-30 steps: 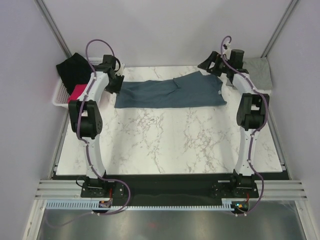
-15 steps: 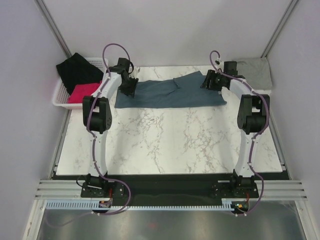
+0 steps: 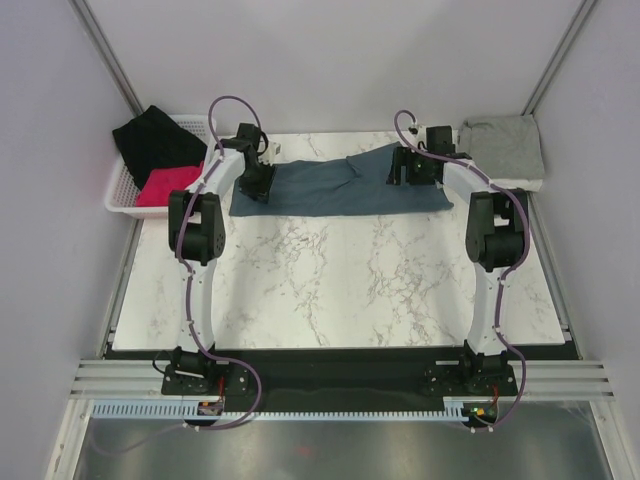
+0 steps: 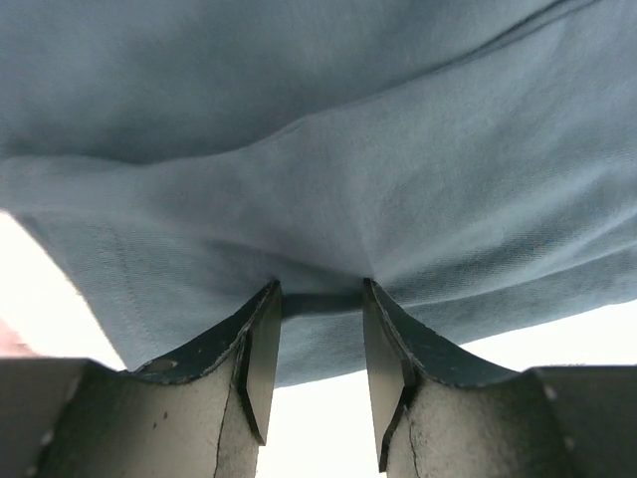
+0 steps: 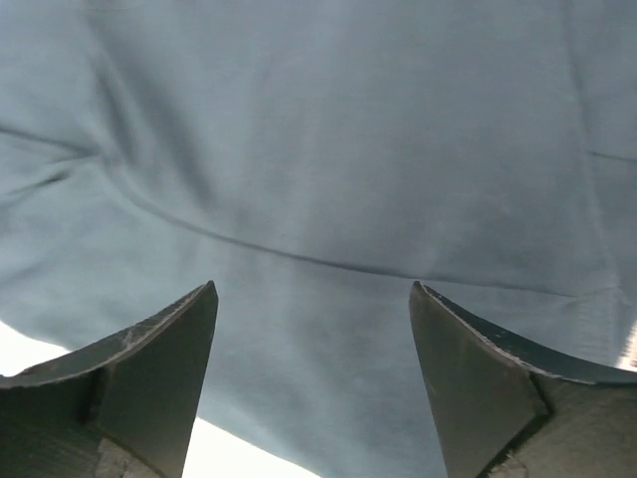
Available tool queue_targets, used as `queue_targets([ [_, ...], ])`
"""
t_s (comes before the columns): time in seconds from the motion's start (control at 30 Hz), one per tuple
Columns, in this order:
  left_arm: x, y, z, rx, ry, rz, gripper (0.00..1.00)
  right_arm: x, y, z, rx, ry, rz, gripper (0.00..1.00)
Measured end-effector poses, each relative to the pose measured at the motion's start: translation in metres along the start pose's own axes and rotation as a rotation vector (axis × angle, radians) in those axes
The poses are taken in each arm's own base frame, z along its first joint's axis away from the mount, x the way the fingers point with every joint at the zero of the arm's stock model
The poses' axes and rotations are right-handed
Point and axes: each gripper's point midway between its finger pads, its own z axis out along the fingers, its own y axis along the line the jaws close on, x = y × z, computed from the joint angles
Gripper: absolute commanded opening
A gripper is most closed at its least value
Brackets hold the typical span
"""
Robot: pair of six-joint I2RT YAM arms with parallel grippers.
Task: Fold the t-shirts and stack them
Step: Fold the tshirt
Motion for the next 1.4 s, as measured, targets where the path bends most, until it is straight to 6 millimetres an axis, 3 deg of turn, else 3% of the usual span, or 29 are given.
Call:
queue_targets([
  [0.17, 0.012, -0.005, 0.005, 0.001, 0.018, 0.006, 0.45, 0.010, -0.018, 0.016, 0.046, 0.025, 0.004, 0.89],
  [0.33, 0.035, -0.021, -0.004, 0.013, 0.055, 0.023, 0.45, -0.009, -0.022, 0.031, 0.054, -0.014, -0.010, 0.90],
  [0.53, 0.079, -0.062, -0.020, 0.051, 0.128, 0.076, 0.45, -0.034, -0.018, 0.052, 0.047, -0.067, -0.037, 0.94],
  [0.77, 0.134, -0.130, -0.041, 0.109, 0.210, 0.221, 0.46, -0.058, 0.007, 0.080, 0.025, -0.139, -0.067, 0.96],
  [1.07, 0.185, -0.187, -0.068, 0.164, 0.256, 0.394, 0.46, -0.058, 0.049, 0.092, -0.012, -0.156, -0.082, 0.98],
  [1.23, 0.183, -0.206, -0.082, 0.176, 0.222, 0.454, 0.47, -0.058, 0.058, 0.093, -0.001, -0.162, -0.092, 0.98],
  [1.4, 0.148, -0.210, -0.105, 0.142, 0.112, 0.471, 0.47, -0.071, 0.060, 0.065, 0.014, -0.178, -0.090, 0.98],
])
